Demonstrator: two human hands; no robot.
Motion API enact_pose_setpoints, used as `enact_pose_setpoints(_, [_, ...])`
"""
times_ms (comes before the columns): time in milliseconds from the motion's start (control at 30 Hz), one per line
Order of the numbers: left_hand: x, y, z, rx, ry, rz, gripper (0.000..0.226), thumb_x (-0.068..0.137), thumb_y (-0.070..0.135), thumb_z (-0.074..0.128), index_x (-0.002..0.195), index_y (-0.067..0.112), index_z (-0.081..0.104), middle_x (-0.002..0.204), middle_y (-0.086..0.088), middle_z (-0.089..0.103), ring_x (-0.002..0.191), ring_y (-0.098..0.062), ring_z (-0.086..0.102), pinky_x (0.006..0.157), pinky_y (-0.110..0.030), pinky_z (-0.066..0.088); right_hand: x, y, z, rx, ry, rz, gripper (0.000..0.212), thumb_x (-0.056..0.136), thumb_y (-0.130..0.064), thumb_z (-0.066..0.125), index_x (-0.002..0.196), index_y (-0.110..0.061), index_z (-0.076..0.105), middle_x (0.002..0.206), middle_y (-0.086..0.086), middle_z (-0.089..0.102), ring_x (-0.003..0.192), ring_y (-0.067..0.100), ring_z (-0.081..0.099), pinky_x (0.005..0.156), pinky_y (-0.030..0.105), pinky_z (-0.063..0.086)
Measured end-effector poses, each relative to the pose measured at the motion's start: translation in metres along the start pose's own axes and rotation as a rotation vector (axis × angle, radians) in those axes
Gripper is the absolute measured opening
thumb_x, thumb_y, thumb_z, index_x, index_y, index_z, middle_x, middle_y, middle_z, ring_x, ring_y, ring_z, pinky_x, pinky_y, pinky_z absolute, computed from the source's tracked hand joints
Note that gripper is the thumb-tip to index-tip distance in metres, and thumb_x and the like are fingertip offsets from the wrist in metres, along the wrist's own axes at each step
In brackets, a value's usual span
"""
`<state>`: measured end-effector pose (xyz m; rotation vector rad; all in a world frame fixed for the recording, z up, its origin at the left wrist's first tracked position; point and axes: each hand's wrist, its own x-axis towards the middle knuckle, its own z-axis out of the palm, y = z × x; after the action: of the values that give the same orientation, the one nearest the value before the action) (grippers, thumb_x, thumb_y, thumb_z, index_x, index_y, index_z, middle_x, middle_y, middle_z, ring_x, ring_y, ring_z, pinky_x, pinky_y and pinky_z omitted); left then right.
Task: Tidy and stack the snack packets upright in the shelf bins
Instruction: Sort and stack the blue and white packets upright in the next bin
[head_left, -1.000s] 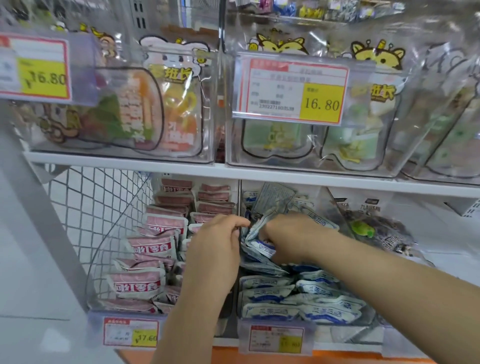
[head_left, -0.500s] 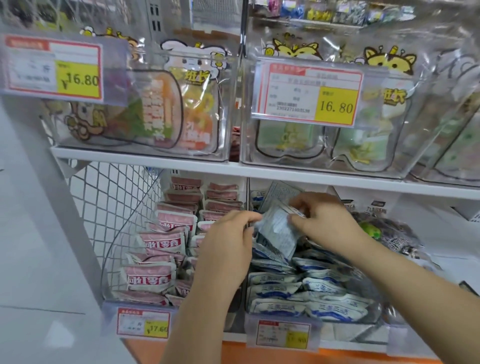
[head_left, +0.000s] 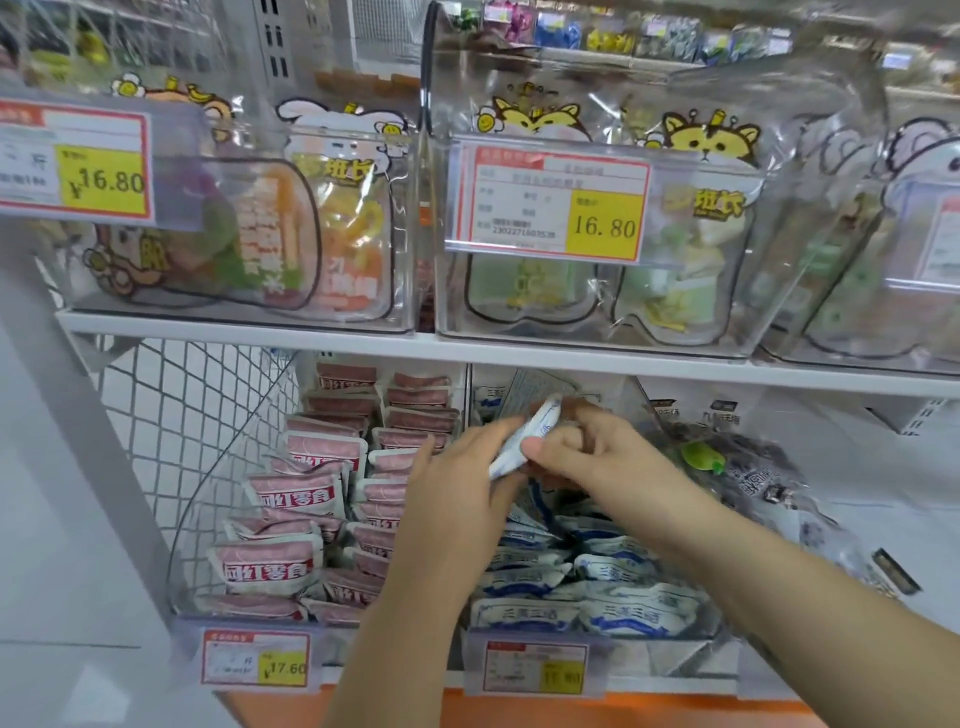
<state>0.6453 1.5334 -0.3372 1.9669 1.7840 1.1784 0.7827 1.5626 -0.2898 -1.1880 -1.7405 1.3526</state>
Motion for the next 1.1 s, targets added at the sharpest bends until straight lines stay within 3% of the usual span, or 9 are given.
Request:
enact_pose_setpoints(100, [-0.001,-0.001,-0.004,-0.069,0.105,-0.009,0.034,0.089,0.020,0.061,0.121,0.031,0.061,0.111,0.012,0.066,0.079,0.002,0.049,0.099,-0.047,0.041,-0.003,0.005,-0.020,-0.201,0.061,-0.052,0.022,0.089,-0.021,0.060,0.110,-0.013,0.061,0.089,0.005,0.071,0.088,0.018,0.066,0.089,0.027,0.048])
enact_pose_setpoints(167, [-0.003,0.003,-0.009,-0.119,0.120,-0.017,0.033,0.090,0.021,0.061,0.121,0.029,0.062,0.105,0.010,0.068,0.064,0.007,0.046,0.084,-0.027,0.050,-0.012,0.007,-0.035,-0.369,0.111,-0.092,0.018,0.087,-0.019,0.064,0.105,-0.019,0.064,0.086,0.003,0.070,0.085,0.016,0.065,0.080,0.019,0.049])
enact_pose_setpoints(300, [-0.012,0.021,-0.018,-0.182,0.029,-0.003,0.033,0.089,0.020,0.062,0.118,0.037,0.058,0.071,0.030,0.055,0.051,0.014,0.050,0.044,-0.004,0.033,-0.045,0.013,-0.061,-0.793,-0.049,-0.076,0.007,0.085,-0.027,0.066,0.083,-0.034,0.067,0.079,-0.015,0.069,0.074,-0.004,0.061,0.066,0.007,0.045])
enact_pose_setpoints(433, [-0.023,0.039,-0.013,-0.244,-0.151,-0.003,0.029,0.089,0.027,0.061,0.116,0.037,0.063,0.079,0.035,0.056,0.069,0.012,0.057,0.053,-0.005,0.041,-0.070,0.030,-0.071,-1.079,-0.191,-0.060,0.018,0.083,-0.044,0.065,0.094,-0.032,0.071,0.086,-0.020,0.068,0.076,-0.007,0.058,0.080,0.018,0.045])
enact_pose_setpoints(567, [-0.036,0.052,-0.006,-0.246,-0.270,-0.010,0.027,0.089,0.031,0.062,0.115,0.035,0.064,0.075,0.035,0.057,0.061,0.012,0.055,0.050,-0.004,0.036,-0.082,0.054,-0.069,-1.098,-0.039,-0.169,0.022,0.077,-0.050,0.067,0.090,-0.034,0.071,0.087,-0.023,0.063,0.091,-0.003,0.052,0.112,0.031,0.013])
enact_pose_setpoints(700, [-0.039,0.049,-0.014,-0.313,-0.210,-0.031,0.020,0.088,0.024,0.063,0.095,0.042,0.063,0.066,0.027,0.064,0.059,0.007,0.057,0.047,-0.010,0.038,-0.078,0.064,-0.057,-1.227,0.100,-0.233,0.019,0.070,-0.049,0.074,0.071,-0.031,0.070,0.074,-0.014,0.064,0.093,0.011,0.055,0.113,0.046,0.016])
enact_pose_setpoints(800, [-0.040,0.047,-0.019,-0.427,-0.187,-0.057,0.022,0.087,0.019,0.065,0.083,0.041,0.066,0.082,0.023,0.070,0.076,-0.001,0.064,0.065,-0.016,0.047,-0.066,0.069,-0.059,-1.360,0.158,-0.264,0.024,0.052,-0.046,0.086,0.059,-0.031,0.068,0.071,-0.011,0.063,0.087,0.025,0.061,0.103,0.058,0.025])
enact_pose_setpoints(967, [-0.041,0.046,-0.008,-0.495,-0.335,-0.126,0.014,0.083,0.019,0.069,0.092,0.029,0.068,0.091,0.013,0.072,0.087,-0.006,0.067,0.080,-0.029,0.055,-0.051,0.084,-0.072,-1.313,0.178,-0.228,0.024,0.055,-0.035,0.088,0.059,-0.021,0.068,0.086,-0.004,0.058,0.105,0.032,0.051,0.107,0.058,0.006])
enact_pose_setpoints(1100, [-0.040,0.045,0.011,-0.329,-0.392,-0.067,0.014,0.083,0.024,0.069,0.097,0.026,0.067,0.095,0.010,0.066,0.085,-0.001,0.062,0.075,-0.020,0.050,-0.049,0.083,-0.079,-1.117,0.165,-0.245,0.010,0.066,-0.019,0.081,0.063,-0.020,0.071,0.091,-0.006,0.055,0.115,0.028,0.042,0.113,0.054,-0.001])
